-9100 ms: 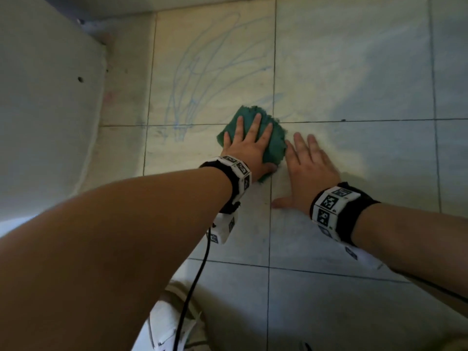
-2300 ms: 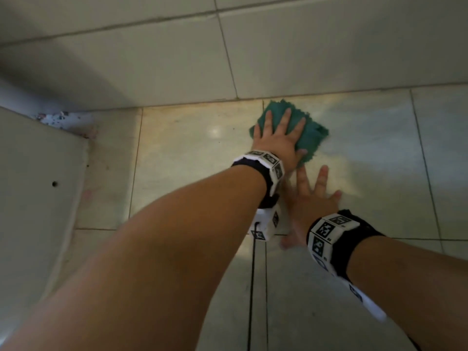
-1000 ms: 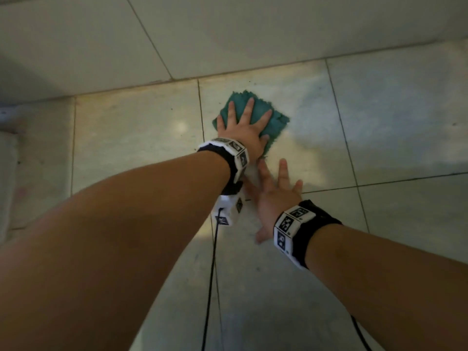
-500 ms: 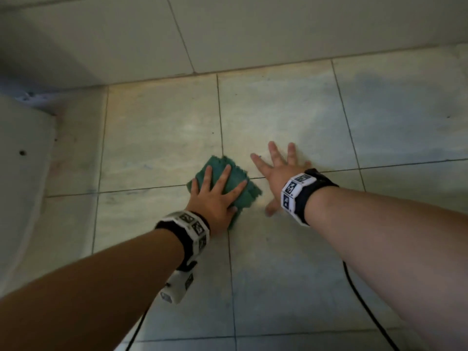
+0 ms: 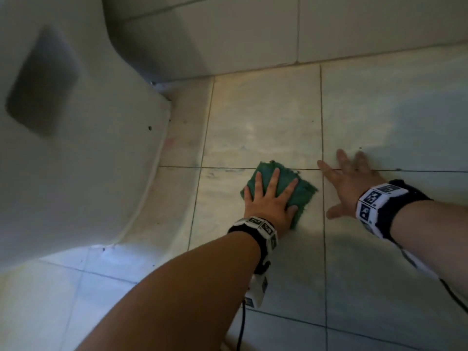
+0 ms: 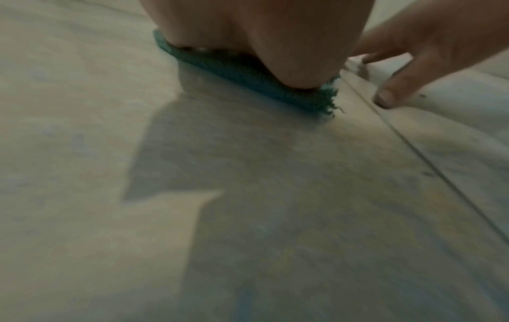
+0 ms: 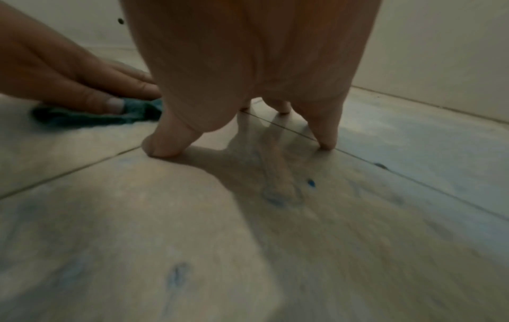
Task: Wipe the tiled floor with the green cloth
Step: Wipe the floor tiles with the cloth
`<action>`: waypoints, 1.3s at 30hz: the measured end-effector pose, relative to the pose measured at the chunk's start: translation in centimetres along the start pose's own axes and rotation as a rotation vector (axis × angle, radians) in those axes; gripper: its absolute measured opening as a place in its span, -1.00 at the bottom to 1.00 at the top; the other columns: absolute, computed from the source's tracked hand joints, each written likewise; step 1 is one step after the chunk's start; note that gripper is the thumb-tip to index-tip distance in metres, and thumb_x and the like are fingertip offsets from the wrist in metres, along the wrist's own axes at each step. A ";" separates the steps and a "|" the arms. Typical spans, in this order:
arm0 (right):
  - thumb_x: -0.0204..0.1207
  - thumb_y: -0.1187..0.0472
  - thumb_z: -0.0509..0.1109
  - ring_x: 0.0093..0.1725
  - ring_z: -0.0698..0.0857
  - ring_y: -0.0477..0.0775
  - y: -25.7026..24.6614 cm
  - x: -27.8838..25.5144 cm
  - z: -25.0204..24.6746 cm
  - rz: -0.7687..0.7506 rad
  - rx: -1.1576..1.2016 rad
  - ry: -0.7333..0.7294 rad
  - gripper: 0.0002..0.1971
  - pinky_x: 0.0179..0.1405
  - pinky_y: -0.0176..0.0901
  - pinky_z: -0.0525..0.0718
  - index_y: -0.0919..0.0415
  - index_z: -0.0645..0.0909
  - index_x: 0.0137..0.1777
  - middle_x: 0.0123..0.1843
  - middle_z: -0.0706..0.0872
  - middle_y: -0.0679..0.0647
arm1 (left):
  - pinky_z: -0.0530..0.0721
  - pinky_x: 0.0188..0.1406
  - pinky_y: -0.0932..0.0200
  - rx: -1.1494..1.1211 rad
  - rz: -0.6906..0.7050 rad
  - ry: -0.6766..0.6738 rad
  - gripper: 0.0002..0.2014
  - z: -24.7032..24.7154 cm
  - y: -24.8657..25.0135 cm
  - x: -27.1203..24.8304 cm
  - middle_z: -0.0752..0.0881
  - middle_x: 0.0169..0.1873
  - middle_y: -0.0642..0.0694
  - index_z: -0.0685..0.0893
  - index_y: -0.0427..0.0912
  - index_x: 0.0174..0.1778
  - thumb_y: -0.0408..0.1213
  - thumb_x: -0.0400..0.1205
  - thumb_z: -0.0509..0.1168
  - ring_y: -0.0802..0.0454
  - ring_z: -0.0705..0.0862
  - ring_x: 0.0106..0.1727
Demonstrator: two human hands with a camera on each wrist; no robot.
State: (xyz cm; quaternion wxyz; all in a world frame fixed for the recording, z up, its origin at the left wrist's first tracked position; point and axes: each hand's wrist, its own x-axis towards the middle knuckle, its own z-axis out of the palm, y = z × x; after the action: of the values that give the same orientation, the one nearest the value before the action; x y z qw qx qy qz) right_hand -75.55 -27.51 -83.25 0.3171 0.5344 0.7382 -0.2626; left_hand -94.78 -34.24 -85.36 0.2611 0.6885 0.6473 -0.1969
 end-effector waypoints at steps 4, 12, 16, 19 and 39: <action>0.33 -0.37 0.55 0.65 -0.35 0.61 -1.0 1.2 -0.3 -0.031 0.003 -0.024 0.33 0.66 0.45 0.03 -0.19 -0.52 0.68 0.71 -0.53 0.17 | -0.30 0.61 -0.45 -0.128 -0.170 0.037 -0.36 -1.0 -4.7 0.9 -0.47 0.67 0.07 -0.31 0.41 0.65 0.24 0.74 -0.09 -0.30 -0.46 0.66; 0.31 -0.35 0.57 0.62 -0.44 0.61 -1.0 1.3 -0.5 -0.024 -0.004 -0.051 0.36 0.64 0.51 0.03 -0.25 -0.59 0.62 0.66 -0.62 0.14 | -0.17 0.59 -0.53 -0.289 -0.470 0.097 -0.35 -5.4 -10.3 5.3 -0.43 0.69 0.02 -0.27 0.35 0.69 0.21 0.75 -0.07 -0.38 -0.39 0.67; 0.30 -0.34 0.59 0.62 -0.45 0.60 -0.8 1.1 -0.5 -0.045 0.030 -0.023 0.36 0.64 0.52 0.00 -0.23 -0.55 0.65 0.68 -0.60 0.13 | -0.21 0.58 -0.53 -0.199 -0.352 0.130 -0.35 -6.3 -7.8 7.5 -0.43 0.69 0.00 -0.27 0.33 0.69 0.20 0.75 -0.07 -0.40 -0.38 0.67; 0.36 -0.36 0.53 0.66 -0.43 0.52 -0.4 0.4 0.5 -0.056 0.069 0.009 0.28 0.67 0.45 -0.03 -0.22 -0.48 0.69 0.69 -0.57 0.10 | -0.23 0.58 -0.53 -0.099 -0.184 0.122 -0.36 -6.0 -4.0 8.2 -0.44 0.69 0.00 -0.28 0.34 0.68 0.19 0.76 -0.08 -0.40 -0.39 0.67; 0.71 -0.11 0.25 0.76 -0.17 0.30 0.1 -1.5 -0.3 -0.231 0.065 0.328 -0.22 0.73 0.16 0.09 -0.05 -0.12 0.78 0.80 -0.12 0.06 | -0.08 0.70 -0.07 -0.231 -0.042 0.200 0.10 -4.5 1.4 2.6 -0.12 0.74 -0.17 -0.16 0.03 0.75 0.13 0.50 0.48 -0.21 -0.12 0.73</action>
State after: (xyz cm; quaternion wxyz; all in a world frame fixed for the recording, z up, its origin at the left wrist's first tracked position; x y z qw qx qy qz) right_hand -75.15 -28.15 -81.97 0.1428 0.4918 0.8275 -0.2303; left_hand -93.51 -29.45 -83.28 0.2685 0.6563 0.7028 -0.0570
